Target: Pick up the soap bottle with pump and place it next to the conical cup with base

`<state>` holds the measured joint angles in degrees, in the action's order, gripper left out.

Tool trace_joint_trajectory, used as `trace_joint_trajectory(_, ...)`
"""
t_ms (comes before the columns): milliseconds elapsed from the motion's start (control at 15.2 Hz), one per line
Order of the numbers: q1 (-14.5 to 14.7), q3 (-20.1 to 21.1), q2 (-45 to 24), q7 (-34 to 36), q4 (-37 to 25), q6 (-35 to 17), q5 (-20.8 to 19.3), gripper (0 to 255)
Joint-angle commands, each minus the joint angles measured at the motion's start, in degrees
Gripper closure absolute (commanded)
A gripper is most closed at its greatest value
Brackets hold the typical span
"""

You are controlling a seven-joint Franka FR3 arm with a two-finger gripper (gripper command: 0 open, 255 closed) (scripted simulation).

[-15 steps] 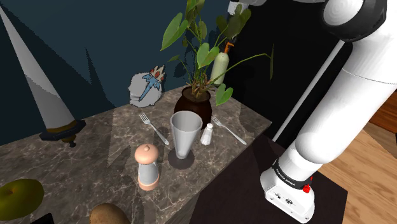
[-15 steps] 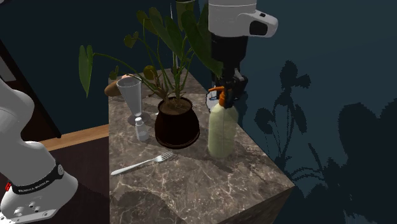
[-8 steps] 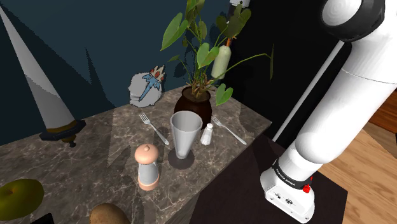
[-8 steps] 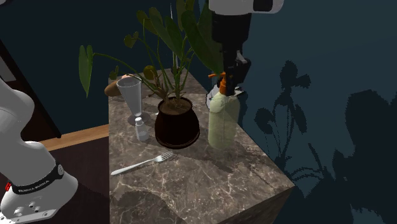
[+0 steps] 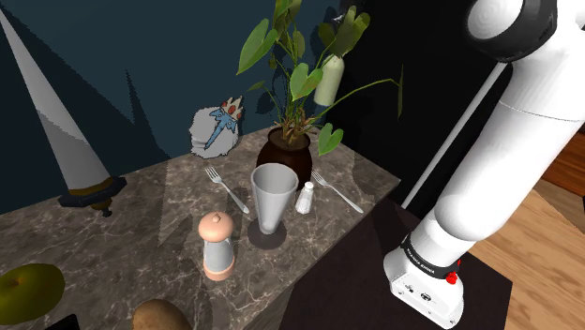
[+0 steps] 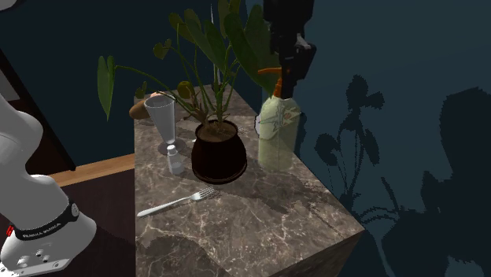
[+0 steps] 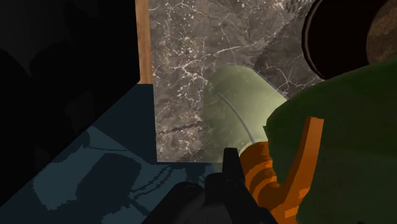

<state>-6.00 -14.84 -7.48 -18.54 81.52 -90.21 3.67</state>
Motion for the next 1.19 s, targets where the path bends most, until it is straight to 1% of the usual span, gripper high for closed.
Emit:
trace_joint_trajectory(0,0.0,0.0,-0.5,0.1,-2.2,1.7,0.1,255)
trace_joint_trajectory(594,-1.0,-0.3,-4.4,-0.1,-14.7,10.5,1.3,255)
trace_joint_trajectory(858,-1.8,-0.4,-7.2,-0.3,-22.1,15.1,2.2,255)
trace_joint_trajectory(1056,-2.8,-0.6,-10.2,-0.4,-29.1,19.2,3.2,255)
trace_joint_trajectory(1122,-2.9,-0.6,-10.6,-0.4,-30.1,19.8,3.3,255)
